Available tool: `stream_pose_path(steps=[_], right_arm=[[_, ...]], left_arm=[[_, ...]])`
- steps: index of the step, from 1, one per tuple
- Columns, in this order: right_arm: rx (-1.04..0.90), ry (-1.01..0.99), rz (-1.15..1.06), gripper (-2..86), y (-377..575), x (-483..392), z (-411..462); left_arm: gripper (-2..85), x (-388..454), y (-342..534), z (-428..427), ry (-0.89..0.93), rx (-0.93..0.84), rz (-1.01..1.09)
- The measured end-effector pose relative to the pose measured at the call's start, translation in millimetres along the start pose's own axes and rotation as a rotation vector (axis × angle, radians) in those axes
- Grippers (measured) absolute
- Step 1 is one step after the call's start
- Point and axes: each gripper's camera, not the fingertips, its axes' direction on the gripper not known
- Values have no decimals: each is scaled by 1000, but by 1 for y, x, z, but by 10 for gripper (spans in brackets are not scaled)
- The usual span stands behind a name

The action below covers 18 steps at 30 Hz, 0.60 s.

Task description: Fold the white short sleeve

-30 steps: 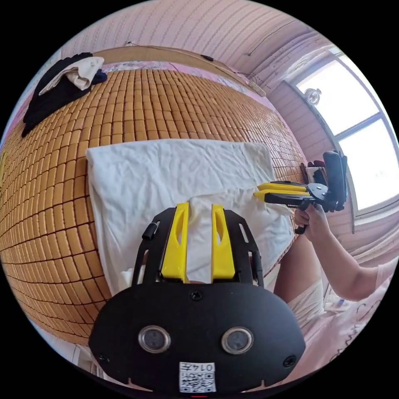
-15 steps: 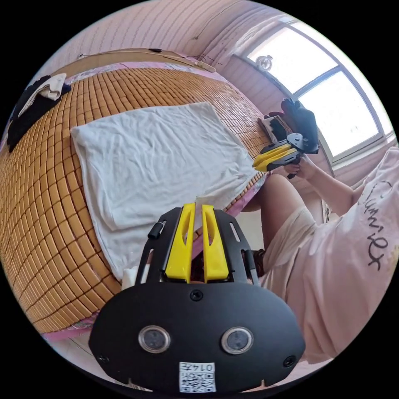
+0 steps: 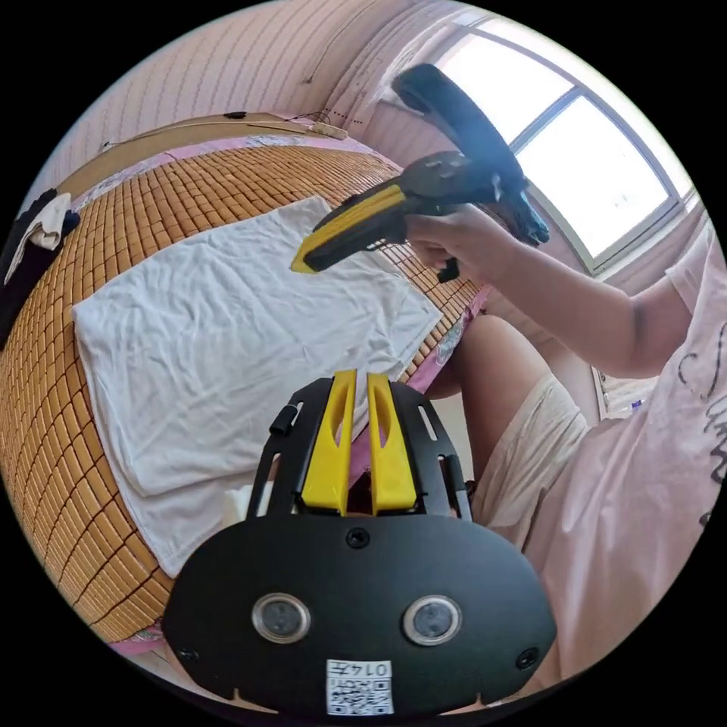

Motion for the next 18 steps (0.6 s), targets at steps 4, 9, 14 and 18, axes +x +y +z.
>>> stream_pose_path(steps=[4, 9, 14, 18], right_arm=[[-103, -2, 13, -9, -87, 24, 26], [-294, 17, -50, -10, -148, 37, 63], [-352, 24, -114, -10, -187, 46, 59], [-401, 11, -107, -10, -204, 56, 75]], left_arm=[[4, 28, -2, 48, -116, -131, 109], [-7, 41, 8, 61, -151, -111, 142], [-10, 42, 14, 68, -102, -100, 106], [-10, 44, 20, 73, -93, -74, 78]])
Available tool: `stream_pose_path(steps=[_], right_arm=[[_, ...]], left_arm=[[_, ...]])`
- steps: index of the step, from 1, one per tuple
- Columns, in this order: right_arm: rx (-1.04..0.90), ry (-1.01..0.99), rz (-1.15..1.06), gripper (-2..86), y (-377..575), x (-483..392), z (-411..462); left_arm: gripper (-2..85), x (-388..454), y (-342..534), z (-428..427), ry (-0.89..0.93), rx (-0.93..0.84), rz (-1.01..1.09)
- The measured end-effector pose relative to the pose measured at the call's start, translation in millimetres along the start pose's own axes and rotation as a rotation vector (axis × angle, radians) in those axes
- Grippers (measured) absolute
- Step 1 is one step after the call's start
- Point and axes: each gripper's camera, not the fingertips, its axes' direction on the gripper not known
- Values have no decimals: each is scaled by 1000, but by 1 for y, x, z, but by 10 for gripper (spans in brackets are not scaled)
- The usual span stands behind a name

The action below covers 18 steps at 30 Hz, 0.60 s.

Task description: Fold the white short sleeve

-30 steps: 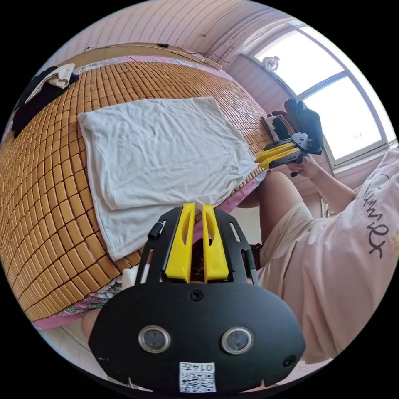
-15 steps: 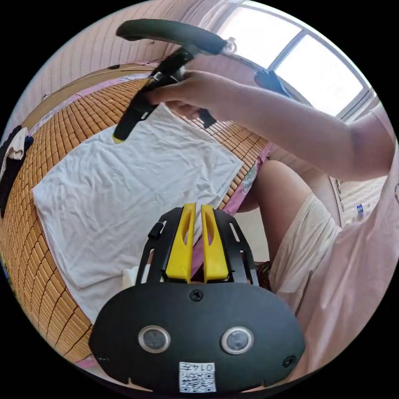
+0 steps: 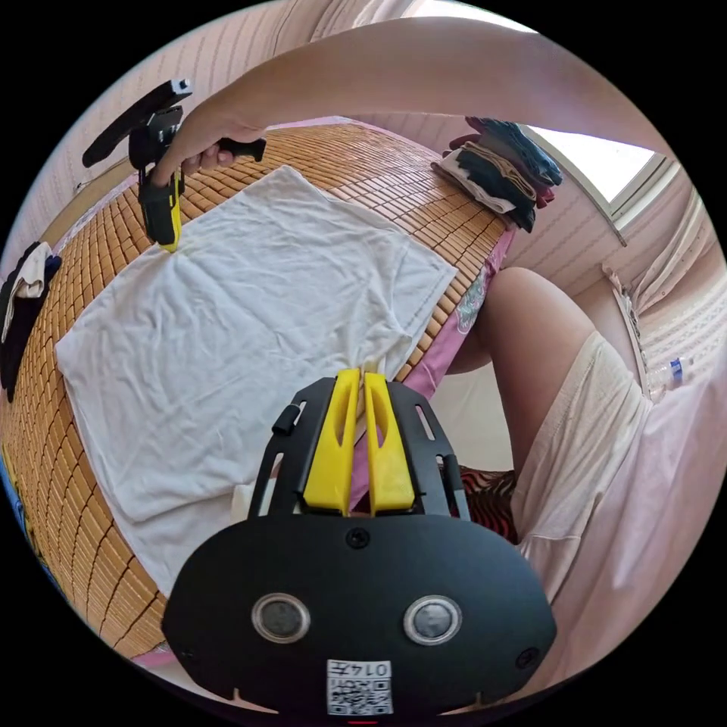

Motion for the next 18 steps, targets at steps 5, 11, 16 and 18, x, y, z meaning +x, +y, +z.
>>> stream_pose_path(steps=[5, 11, 16, 18], right_arm=[[-84, 14, -14, -10, -13, 17, -2], [20, -39, 5, -10, 22, 40, 7], [360, -259, 183, -7, 179, 66, 4], [405, -284, 297, -4, 246, 64, 25]], left_arm=[[-10, 5, 9, -1, 32, 39, -2], [-10, 10, 21, -2, 112, 82, 49], [-10, 14, 30, -35, 175, 231, 123], [-10, 16, 29, -44, 208, 284, 152]])
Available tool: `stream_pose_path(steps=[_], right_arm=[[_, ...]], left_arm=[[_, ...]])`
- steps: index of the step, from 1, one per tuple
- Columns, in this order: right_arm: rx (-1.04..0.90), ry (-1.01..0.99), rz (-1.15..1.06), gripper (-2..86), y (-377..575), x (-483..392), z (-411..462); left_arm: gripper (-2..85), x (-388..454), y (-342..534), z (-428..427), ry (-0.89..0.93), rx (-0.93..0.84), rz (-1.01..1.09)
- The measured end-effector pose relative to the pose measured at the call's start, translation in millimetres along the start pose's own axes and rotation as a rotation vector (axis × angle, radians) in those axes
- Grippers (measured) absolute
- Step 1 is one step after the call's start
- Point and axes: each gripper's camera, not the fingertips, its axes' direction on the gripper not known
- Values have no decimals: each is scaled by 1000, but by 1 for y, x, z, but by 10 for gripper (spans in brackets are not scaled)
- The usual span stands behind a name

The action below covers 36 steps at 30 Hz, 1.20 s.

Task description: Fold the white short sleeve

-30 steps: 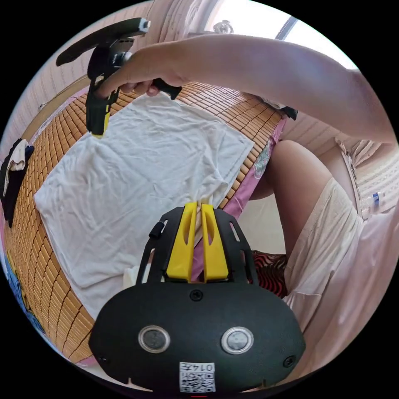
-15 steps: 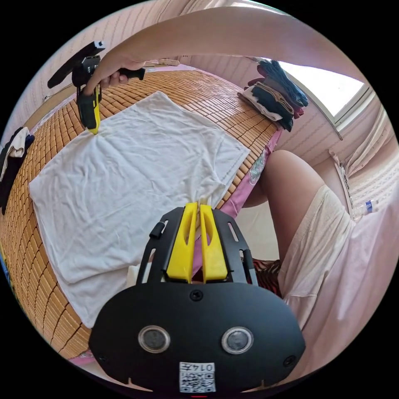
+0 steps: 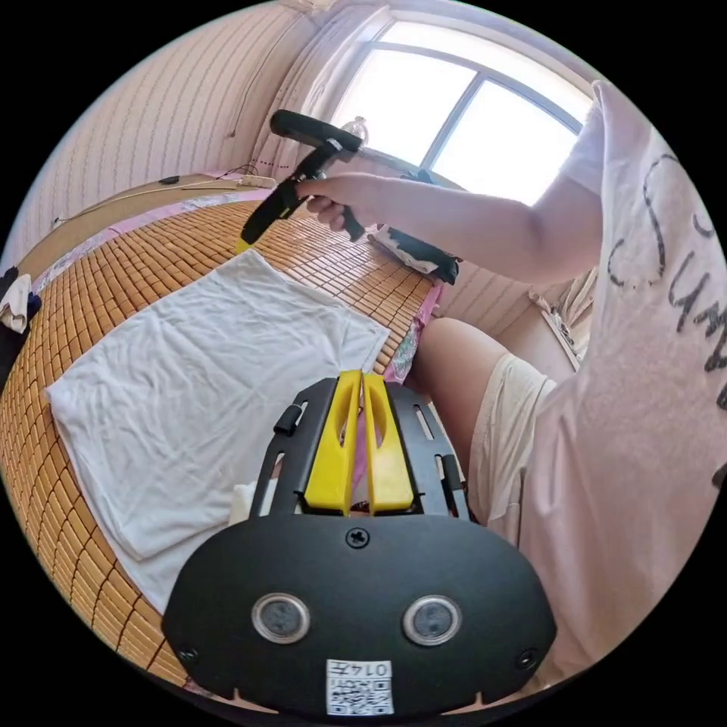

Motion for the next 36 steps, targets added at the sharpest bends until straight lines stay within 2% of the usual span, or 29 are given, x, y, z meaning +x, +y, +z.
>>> stream_pose_path(steps=[2, 5, 8, 13, 18, 20, 24, 30, 36], right_arm=[[-4, -11, 166, 1, 84, 21, 7], [-54, 20, 333, 16, 167, 35, 28], [-71, 15, 424, 65, 221, 48, 46], [-56, -43, 463, 80, 270, 70, 70], [-42, -51, 431, 46, 307, 86, 90], [-12, -106, 442, 28, 327, 99, 95], [71, -199, 440, 14, 353, 116, 94], [224, -394, 381, 11, 381, 140, 95], [316, -533, 310, 16, 406, 153, 107]], left_arm=[[-9, 3, -7, -1, 16, 45, 18], [-8, 10, -17, 15, 17, 12, 45], [1, 23, -27, 33, 13, -19, 93], [80, 36, -41, 63, -19, -95, 132], [154, 40, -58, 101, -71, -148, 185], [209, 41, -69, 123, -115, -194, 180], [239, 48, -84, 148, -137, -223, 189], [224, 38, -98, 184, -115, -308, 151], [65, 29, -104, 169, -95, -248, 65]])
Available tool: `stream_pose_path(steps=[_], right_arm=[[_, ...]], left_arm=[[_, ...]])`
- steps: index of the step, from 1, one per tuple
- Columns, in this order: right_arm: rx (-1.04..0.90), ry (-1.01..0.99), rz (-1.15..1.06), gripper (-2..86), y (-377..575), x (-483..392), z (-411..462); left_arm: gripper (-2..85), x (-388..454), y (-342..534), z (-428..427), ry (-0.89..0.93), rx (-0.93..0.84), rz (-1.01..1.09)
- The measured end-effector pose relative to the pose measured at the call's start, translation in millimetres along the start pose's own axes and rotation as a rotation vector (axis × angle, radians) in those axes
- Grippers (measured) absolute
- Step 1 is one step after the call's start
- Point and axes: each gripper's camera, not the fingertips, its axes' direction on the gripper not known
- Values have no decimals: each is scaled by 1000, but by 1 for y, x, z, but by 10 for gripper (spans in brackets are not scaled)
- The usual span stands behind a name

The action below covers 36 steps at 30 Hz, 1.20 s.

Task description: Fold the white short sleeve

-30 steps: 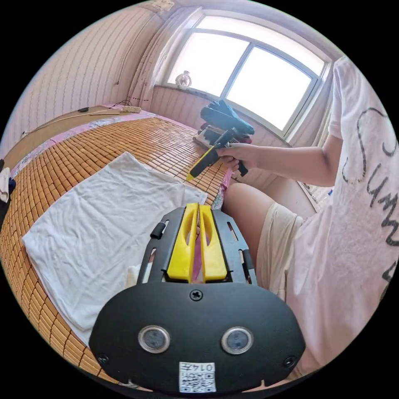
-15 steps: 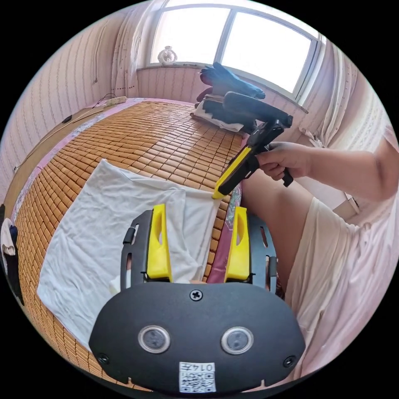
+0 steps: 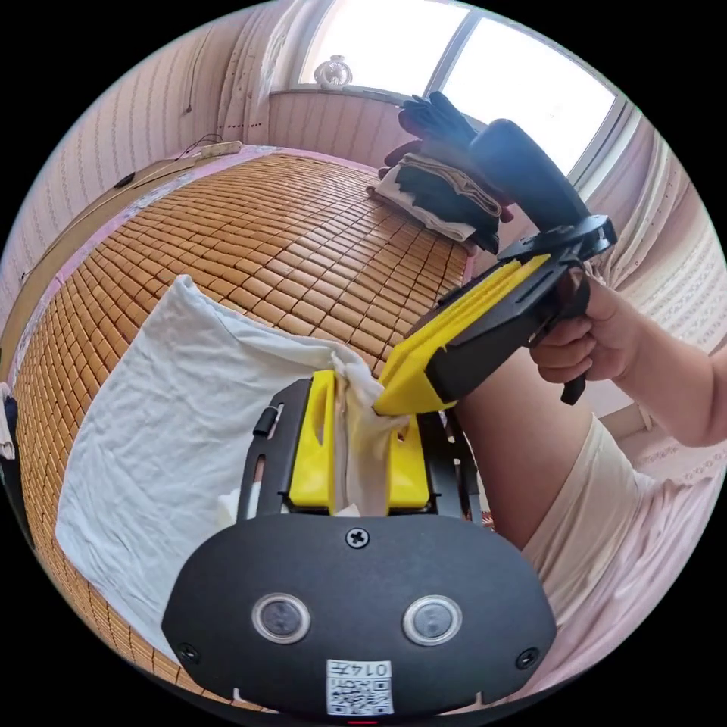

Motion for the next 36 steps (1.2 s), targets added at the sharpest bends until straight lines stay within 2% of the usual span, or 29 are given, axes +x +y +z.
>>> stream_pose_path(steps=[2, 8, 14, 18, 20, 22, 27, 30, 33, 36], right_arm=[[81, -15, 40, 23, 16, 19, -14], [215, 54, 229, 103, 50, 83, -37], [192, 134, 259, 134, 34, 109, -14], [309, 92, 331, 91, 44, 123, -23], [374, -39, 321, 52, 53, 134, -28], [398, -59, 343, 33, 58, 137, -33], [514, -61, 287, 14, 67, 111, -78], [528, 79, 226, 11, 52, 72, -114], [430, 226, 108, 10, 8, 20, -126], [291, 322, 35, 11, -53, -20, -94]], left_arm=[[13, 2, 6, -5, -3, 19, -1], [-5, 24, 22, -15, 17, -7, 74], [-6, 46, 40, -46, 48, 23, 140], [-6, 46, 54, -69, 75, 61, 125], [-6, 42, 60, -75, 94, 73, 105], [-6, 38, 60, -78, 105, 76, 90], [-7, 29, 53, -104, 162, 232, 70], [-7, 22, 48, -120, 146, 340, 21], [-7, 0, 51, -139, 134, 389, -73], [-7, -33, 71, -159, 34, 409, -231]])
